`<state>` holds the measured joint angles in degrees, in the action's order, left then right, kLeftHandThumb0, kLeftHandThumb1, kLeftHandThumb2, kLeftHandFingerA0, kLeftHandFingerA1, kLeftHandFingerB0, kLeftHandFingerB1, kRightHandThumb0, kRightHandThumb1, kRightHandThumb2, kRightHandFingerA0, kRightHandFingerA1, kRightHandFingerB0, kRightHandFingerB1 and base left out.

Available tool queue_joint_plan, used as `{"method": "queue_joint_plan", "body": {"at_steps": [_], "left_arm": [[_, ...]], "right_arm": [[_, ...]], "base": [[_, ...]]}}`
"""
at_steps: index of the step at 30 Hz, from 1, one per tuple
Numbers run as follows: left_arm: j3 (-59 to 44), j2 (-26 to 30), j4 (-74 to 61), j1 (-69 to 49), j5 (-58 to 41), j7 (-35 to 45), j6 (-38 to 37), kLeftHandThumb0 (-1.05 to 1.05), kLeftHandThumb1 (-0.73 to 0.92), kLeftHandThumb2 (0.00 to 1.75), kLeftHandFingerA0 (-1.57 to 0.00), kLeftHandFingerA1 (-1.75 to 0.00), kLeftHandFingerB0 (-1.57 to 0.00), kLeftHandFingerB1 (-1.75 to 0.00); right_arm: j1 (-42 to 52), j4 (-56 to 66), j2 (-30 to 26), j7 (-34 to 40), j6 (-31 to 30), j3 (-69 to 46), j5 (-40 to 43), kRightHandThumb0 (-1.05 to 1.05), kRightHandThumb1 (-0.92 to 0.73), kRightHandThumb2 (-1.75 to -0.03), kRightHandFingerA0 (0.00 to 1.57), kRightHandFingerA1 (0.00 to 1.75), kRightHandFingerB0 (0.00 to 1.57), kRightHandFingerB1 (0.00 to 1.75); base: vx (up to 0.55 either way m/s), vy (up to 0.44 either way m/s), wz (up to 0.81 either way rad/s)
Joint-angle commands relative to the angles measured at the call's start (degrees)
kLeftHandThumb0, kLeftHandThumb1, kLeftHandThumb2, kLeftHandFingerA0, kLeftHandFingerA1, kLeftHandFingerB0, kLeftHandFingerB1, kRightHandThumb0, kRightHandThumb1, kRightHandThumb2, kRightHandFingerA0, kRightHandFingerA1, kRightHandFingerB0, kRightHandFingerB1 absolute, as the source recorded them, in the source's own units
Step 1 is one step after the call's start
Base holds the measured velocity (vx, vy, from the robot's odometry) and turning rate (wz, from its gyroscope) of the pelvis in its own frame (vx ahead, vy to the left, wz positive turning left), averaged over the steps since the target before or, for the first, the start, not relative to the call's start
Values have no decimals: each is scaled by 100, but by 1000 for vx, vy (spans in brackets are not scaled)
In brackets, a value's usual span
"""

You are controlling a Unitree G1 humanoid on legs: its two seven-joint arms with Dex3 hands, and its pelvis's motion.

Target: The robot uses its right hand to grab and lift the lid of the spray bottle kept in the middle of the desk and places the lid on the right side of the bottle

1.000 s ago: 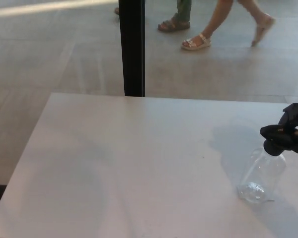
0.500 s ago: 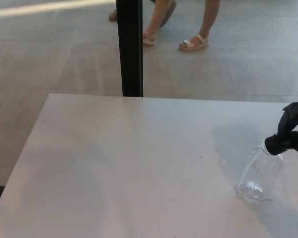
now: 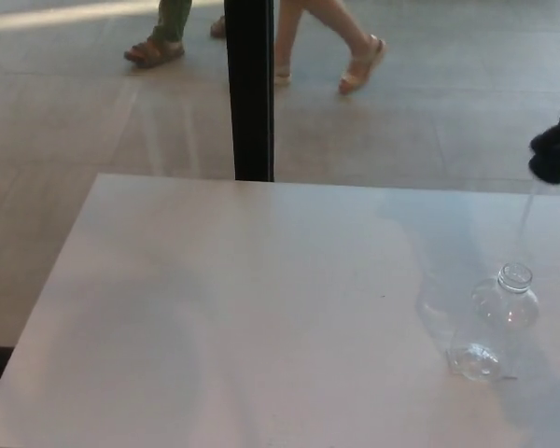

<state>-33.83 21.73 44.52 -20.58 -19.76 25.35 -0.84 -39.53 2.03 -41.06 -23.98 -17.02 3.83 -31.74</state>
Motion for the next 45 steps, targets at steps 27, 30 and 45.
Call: {"method": "queue_joint_plan", "body": {"at_steps": [27,30,45], "left_arm": [[55,56,3,20,-7,-63,-84,-86,89,67,-56,-48,-38,-38],[25,17,39,44,-64,-90,-31,-89,87,66,-58,-49,-39,-38],[6,5,230,115,-116,22,-49,-87,88,66,-55,-50,-37,-38]], "right_arm": [[1670,-1328,441,955,-14,-1347,761,-30,-59,-94,95,168,90,118],[2002,-1731,875,1440,199,-1338,806,-34,-60,-90,92,167,89,123],[1987,-2921,2144,2684,213,-1668,1080,-35,-73,-67,83,151,75,61]], "base": [[0,0,0],[0,0,0],[0,0,0]]}}
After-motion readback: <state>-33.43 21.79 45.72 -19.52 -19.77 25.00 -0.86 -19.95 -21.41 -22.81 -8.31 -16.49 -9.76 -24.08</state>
